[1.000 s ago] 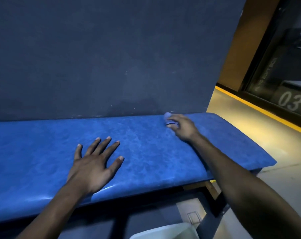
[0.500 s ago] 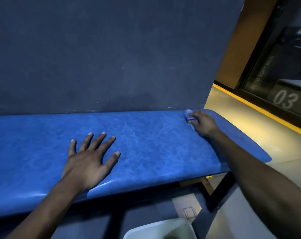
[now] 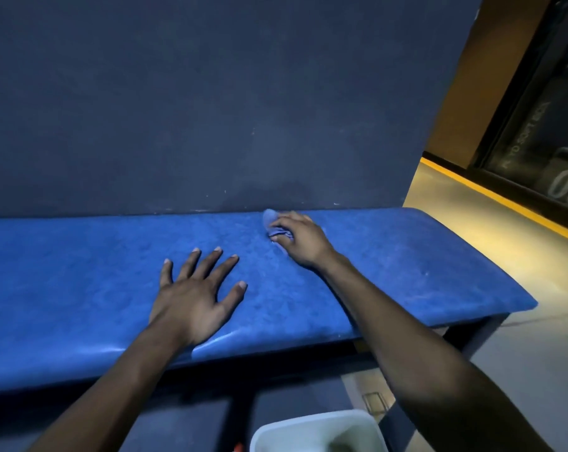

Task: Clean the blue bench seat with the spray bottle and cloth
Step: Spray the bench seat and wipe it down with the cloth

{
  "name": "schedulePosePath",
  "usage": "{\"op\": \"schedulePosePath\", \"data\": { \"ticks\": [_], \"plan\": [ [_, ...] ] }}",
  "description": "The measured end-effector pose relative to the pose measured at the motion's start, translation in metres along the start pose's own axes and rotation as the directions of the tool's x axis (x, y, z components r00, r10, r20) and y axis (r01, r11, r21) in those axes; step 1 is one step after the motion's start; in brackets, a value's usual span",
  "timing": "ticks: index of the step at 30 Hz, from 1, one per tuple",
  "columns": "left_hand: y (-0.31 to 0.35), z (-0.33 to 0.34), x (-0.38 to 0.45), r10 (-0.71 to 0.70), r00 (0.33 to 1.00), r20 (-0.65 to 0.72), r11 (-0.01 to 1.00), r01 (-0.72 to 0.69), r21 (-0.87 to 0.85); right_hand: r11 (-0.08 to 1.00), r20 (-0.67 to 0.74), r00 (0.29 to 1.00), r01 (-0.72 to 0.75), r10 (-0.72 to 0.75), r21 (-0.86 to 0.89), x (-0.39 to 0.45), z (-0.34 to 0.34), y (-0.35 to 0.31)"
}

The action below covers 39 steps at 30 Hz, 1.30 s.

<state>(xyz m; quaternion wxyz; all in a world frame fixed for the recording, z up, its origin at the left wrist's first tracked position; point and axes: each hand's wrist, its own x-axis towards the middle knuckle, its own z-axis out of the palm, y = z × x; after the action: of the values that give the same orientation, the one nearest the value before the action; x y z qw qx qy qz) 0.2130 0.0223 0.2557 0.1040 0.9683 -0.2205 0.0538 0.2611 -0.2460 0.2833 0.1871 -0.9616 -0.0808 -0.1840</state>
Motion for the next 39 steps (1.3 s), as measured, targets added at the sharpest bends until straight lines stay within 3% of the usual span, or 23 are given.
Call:
{"op": "schedulePosePath", "data": {
  "ticks": [4,7,10,14,16,19,22,27,30,33,36,39],
  "plan": [
    [0.001,-0.002,-0.004,-0.025,1.000,0.011,1.000,0.025,0.009,0.980,0.126,0.974,0.182,-0.190,0.074,-0.050,-0.012,-0.036],
    [-0.001,-0.013,-0.014,-0.039,0.999,0.032,0.999,0.040,-0.036,0.973,0.154,0.964,0.199,-0.215,0.115,-0.103,-0.037,-0.039],
    [-0.053,-0.029,-0.033,-0.095,0.994,0.054,0.995,0.097,-0.021,0.963,0.168,0.950,0.247,-0.263,0.107,-0.139,-0.057,-0.034],
    [-0.169,-0.054,-0.075,-0.325,0.946,0.016,0.946,0.324,0.026,0.946,0.167,0.933,0.304,-0.320,0.112,-0.136,-0.053,-0.057],
    [-0.193,-0.062,-0.083,-0.407,0.912,0.049,0.913,0.404,0.053,0.918,0.179,0.902,0.370,-0.392,0.146,-0.123,-0.034,-0.087],
    [-0.197,-0.059,-0.081,-0.409,0.912,0.023,0.911,0.407,0.068,0.867,0.193,0.849,0.458,-0.493,0.199,-0.086,0.003,-0.140],
    [-0.197,-0.054,-0.079,-0.401,0.916,-0.008,0.915,0.400,0.056,0.893,0.199,0.874,0.410,-0.443,0.187,-0.022,0.040,-0.158],
    [-0.199,-0.047,-0.081,-0.384,0.921,-0.060,0.921,0.387,0.055,0.988,0.175,0.973,0.139,-0.150,0.074,0.080,0.093,-0.174],
    [-0.201,-0.044,-0.080,-0.375,0.923,-0.085,0.924,0.380,0.046,0.957,0.171,0.948,0.245,-0.270,0.155,0.068,0.102,-0.214],
    [-0.204,-0.043,-0.080,-0.366,0.926,-0.090,0.927,0.371,0.049,0.878,0.217,0.858,0.415,-0.465,0.239,0.001,0.082,-0.228],
    [-0.205,-0.042,-0.082,-0.362,0.928,-0.092,0.929,0.367,0.042,0.869,0.252,0.843,0.406,-0.476,0.282,-0.046,0.044,-0.203],
    [-0.203,-0.043,-0.081,-0.366,0.927,-0.079,0.928,0.370,0.047,0.903,0.165,0.896,0.378,-0.412,0.204,-0.023,0.035,-0.159]
  ]
}}
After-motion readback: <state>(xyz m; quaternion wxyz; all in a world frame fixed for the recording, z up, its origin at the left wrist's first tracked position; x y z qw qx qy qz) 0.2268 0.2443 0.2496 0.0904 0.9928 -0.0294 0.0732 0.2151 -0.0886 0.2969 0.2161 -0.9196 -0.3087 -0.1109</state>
